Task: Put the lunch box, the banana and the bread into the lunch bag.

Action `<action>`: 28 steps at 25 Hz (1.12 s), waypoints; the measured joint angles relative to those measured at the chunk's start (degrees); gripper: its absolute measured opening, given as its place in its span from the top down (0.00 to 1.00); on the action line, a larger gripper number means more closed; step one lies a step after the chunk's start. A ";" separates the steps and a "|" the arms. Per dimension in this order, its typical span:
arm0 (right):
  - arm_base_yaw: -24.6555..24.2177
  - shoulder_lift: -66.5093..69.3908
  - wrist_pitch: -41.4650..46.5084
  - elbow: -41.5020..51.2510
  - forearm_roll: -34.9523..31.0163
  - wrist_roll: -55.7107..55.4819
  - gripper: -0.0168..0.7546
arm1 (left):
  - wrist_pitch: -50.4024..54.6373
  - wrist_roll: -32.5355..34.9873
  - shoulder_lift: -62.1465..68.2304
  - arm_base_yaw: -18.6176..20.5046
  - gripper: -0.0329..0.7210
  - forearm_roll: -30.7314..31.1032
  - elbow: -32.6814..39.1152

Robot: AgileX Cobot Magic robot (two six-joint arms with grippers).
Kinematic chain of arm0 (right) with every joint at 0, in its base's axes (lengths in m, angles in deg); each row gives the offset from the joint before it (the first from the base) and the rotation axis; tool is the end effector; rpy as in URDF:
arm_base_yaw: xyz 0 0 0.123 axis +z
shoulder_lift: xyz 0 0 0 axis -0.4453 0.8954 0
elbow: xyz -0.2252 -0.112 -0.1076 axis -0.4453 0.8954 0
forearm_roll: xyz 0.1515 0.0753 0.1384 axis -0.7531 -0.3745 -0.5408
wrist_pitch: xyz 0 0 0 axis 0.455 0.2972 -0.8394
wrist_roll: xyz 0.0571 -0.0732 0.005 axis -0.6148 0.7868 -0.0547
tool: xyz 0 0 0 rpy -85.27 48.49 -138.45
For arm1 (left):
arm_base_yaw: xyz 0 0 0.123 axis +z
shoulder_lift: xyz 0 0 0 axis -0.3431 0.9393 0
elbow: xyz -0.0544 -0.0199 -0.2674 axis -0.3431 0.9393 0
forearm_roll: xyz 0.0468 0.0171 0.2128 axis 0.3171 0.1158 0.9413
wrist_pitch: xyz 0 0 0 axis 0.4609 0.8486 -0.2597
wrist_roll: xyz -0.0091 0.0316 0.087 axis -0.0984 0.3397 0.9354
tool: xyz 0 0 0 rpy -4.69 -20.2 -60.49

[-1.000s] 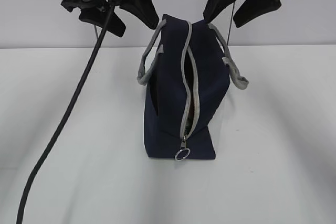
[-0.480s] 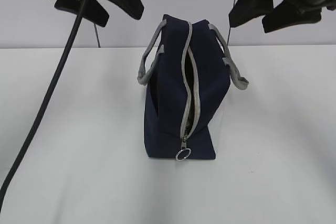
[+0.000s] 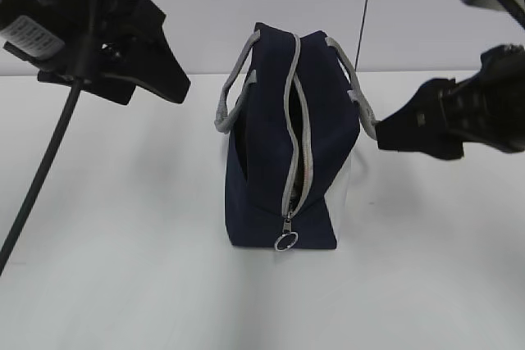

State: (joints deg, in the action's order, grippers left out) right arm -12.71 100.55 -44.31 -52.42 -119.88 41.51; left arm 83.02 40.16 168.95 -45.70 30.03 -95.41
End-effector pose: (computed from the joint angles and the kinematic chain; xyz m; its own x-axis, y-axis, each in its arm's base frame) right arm 0.2055 0.0800 0.2938 -0.7088 -0.1222 -0.6948 -0.4029 0.8786 0.2564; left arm 0.2337 -0.1416 0.3341 -0.8147 0.2741 -0.5110 0.4672 0.8322 -0.2986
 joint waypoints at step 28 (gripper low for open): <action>0.00 12.04 3.34 26.87 -69.78 104.29 0.31 | -4.05 4.05 -7.59 0.00 0.31 -0.05 9.31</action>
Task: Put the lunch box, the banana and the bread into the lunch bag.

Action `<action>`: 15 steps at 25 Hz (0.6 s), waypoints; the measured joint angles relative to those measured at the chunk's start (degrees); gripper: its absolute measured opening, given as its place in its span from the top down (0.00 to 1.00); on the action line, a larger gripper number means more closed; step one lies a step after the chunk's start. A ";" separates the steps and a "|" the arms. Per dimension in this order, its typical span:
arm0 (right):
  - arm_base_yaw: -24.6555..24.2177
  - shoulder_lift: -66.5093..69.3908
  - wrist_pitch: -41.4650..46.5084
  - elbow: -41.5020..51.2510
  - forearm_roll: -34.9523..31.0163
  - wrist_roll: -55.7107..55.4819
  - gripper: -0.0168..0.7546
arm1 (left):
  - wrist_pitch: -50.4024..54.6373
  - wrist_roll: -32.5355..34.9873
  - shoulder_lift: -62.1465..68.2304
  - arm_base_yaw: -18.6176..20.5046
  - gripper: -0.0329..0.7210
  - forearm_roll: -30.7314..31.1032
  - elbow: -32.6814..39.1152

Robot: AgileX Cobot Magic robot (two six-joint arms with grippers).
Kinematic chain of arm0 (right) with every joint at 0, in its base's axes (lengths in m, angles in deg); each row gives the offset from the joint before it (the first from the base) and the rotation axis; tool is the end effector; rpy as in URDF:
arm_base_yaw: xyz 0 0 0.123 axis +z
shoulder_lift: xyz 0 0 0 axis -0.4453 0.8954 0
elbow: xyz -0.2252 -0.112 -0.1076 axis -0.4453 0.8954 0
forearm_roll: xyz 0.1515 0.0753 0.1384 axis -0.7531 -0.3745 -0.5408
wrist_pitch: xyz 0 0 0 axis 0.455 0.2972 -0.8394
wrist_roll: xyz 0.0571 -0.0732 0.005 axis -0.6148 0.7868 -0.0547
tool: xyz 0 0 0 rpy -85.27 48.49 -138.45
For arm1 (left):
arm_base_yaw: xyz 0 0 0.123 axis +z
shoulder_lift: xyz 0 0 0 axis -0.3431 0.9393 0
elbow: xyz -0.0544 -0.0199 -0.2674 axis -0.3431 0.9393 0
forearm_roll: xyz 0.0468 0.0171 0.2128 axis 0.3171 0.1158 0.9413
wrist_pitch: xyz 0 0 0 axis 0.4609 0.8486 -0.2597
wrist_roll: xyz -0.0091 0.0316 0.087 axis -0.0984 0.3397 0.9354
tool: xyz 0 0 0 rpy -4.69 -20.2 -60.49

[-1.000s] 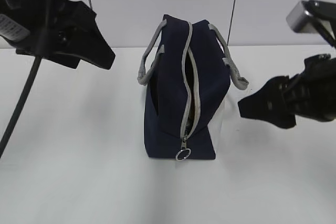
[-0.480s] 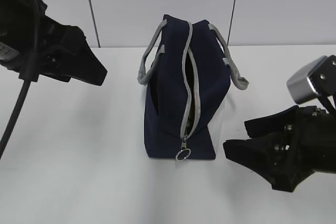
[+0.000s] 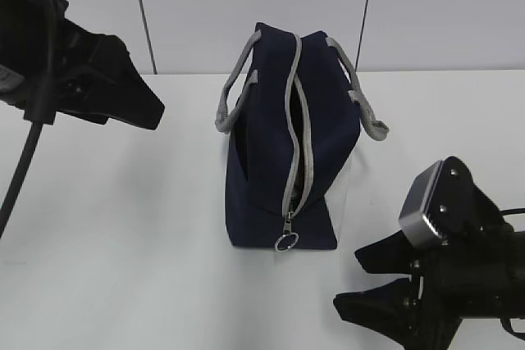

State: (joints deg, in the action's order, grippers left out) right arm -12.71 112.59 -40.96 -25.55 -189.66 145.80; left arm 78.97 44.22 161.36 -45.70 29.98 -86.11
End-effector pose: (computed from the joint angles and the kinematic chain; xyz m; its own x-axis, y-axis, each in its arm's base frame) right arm 0.1790 0.1006 0.1826 -0.3823 -0.4221 -0.8220 -0.8237 0.5588 0.0962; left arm 0.2049 -0.1264 0.3277 -0.7692 0.3051 -0.5614 0.5124 0.8195 -0.2566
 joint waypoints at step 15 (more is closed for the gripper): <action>0.00 21.78 15.89 -6.76 -0.46 5.07 0.31 | 1.43 0.00 -0.06 0.00 0.34 0.00 0.00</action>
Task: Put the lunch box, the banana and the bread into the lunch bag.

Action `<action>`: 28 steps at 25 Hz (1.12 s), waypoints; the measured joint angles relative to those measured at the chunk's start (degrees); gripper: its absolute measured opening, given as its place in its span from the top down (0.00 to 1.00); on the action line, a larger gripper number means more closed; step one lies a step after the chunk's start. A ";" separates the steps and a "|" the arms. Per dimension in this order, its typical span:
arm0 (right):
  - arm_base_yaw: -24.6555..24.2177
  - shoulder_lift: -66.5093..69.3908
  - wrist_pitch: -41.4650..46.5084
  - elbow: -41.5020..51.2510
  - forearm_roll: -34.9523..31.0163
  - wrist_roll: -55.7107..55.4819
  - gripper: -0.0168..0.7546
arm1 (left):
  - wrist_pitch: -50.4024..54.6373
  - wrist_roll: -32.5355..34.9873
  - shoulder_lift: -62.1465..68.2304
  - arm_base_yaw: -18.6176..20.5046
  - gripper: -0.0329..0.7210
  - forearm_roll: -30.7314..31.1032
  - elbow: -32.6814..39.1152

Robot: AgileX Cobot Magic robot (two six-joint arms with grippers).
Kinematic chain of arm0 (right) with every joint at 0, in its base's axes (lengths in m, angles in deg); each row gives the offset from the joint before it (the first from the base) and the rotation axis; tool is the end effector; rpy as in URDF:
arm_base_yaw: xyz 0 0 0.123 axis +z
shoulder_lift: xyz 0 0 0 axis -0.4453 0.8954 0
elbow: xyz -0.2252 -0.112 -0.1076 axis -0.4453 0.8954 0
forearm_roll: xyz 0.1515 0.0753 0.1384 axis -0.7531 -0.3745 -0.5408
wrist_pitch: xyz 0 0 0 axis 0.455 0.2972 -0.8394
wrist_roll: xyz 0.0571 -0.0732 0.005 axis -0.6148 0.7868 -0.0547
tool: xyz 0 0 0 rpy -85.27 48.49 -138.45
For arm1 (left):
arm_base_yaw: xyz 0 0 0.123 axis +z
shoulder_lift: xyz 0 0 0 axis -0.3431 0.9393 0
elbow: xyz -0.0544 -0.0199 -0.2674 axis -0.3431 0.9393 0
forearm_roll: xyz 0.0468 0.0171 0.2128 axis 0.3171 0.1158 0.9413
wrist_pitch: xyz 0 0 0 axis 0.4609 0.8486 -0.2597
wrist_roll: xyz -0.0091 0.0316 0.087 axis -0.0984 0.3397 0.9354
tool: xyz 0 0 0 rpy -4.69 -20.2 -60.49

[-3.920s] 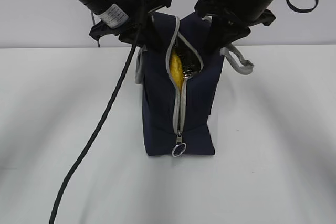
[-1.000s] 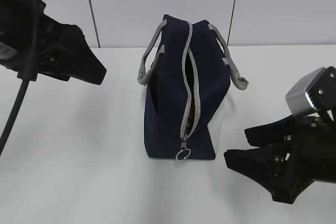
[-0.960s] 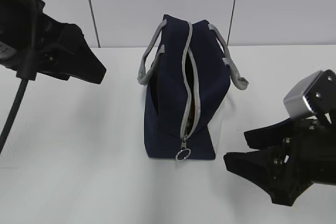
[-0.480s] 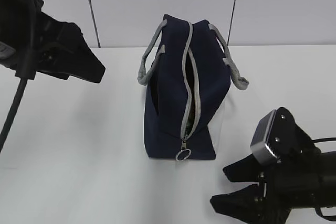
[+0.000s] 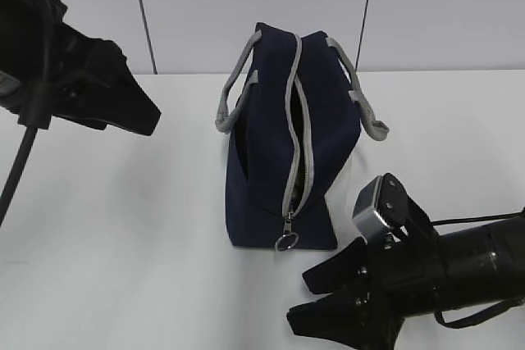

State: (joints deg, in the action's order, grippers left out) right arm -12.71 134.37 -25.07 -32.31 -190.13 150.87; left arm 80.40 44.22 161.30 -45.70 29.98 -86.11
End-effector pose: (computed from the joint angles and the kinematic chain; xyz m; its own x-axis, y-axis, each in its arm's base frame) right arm 0.2112 0.1264 0.1383 -0.4621 -0.3608 -0.8101 -0.8657 0.3818 0.3237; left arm 0.2027 -0.1259 0.3268 -0.7778 0.3168 -0.5428 0.5142 0.8174 -0.2598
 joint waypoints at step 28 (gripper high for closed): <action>0.00 8.47 -6.20 -10.88 -0.35 1.06 0.31 | 0.60 0.00 -0.28 0.00 0.35 0.40 0.00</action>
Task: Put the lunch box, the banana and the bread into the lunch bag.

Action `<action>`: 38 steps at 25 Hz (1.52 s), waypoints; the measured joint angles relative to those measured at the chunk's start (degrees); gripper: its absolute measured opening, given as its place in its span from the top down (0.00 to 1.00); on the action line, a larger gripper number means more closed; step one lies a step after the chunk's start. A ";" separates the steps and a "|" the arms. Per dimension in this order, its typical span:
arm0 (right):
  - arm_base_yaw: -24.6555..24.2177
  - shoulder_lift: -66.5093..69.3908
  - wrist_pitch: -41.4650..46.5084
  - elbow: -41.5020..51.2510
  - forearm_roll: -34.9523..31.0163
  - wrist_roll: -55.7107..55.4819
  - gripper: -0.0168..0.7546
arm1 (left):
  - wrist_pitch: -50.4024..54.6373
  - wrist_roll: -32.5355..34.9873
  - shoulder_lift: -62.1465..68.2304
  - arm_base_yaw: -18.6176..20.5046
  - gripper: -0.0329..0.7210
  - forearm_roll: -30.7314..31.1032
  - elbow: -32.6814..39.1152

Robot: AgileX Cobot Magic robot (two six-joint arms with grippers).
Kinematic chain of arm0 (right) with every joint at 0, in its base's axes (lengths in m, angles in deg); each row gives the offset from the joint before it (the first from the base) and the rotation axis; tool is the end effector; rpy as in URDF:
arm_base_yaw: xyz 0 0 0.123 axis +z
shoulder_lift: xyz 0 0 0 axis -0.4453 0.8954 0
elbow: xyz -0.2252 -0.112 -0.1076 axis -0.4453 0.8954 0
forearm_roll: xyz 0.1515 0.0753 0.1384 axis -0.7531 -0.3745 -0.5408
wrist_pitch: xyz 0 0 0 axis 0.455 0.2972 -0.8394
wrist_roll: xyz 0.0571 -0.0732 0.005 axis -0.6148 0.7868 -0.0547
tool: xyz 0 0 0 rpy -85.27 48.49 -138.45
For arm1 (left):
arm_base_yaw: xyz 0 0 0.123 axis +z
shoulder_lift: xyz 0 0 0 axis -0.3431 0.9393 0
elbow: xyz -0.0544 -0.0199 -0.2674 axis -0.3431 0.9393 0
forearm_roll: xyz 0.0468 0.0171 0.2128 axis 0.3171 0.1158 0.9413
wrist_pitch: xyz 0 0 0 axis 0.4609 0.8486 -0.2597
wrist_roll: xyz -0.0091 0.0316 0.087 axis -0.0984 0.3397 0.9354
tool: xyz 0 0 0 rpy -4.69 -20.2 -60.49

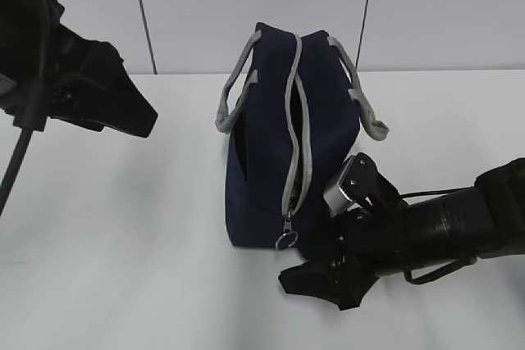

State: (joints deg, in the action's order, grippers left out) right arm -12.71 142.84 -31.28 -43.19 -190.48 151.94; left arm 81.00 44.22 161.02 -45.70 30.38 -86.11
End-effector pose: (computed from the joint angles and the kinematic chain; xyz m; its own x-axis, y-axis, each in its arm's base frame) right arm 0.2598 0.1317 0.1193 -0.4327 -0.4199 -0.7978 -0.8664 0.4384 0.2392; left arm 0.2012 -0.1248 0.3273 -0.7774 0.3244 -0.5389 0.5172 0.8173 -0.2539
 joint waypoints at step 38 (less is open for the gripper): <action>0.00 0.94 3.86 -1.74 0.11 5.93 0.31 | 2.06 0.40 0.00 0.00 0.37 0.27 0.00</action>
State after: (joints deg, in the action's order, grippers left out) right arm -12.71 143.78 -27.42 -44.93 -190.37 157.86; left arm 83.05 44.61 161.02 -45.70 30.65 -86.11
